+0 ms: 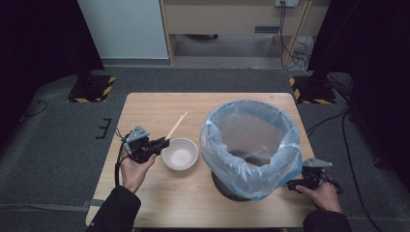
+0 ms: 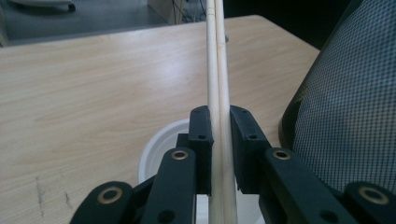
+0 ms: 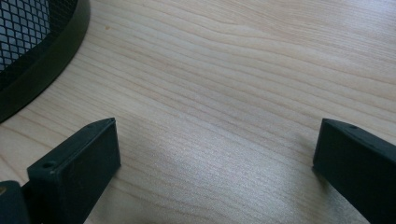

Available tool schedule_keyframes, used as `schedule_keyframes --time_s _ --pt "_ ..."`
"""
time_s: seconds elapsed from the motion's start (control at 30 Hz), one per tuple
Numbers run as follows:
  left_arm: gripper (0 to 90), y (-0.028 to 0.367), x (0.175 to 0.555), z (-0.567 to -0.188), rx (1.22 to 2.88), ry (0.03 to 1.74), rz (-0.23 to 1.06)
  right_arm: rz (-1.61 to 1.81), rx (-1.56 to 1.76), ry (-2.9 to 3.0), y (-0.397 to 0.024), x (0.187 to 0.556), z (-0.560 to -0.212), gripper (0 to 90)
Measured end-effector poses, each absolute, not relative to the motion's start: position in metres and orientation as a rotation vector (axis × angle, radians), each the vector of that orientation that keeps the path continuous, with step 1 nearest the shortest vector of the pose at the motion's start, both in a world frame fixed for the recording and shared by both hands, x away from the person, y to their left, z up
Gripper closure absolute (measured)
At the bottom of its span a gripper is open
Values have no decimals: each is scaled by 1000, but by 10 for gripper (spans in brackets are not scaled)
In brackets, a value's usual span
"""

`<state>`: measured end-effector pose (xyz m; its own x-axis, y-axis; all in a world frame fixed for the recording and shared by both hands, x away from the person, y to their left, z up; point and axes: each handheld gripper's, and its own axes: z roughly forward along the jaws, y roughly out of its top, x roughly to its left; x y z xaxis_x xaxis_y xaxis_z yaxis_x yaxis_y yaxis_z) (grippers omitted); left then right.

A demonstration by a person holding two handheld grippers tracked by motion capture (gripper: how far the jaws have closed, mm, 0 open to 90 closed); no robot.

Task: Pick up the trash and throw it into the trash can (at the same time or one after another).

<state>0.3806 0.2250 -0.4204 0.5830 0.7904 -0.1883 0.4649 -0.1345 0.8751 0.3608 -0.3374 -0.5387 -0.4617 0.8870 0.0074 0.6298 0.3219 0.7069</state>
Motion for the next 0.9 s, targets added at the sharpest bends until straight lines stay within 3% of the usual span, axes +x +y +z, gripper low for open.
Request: schedule_keyframes --time_s 0.9 --pt "795 239 357 -362 1590 911 458 921 1347 2211 -337 361 -539 8"
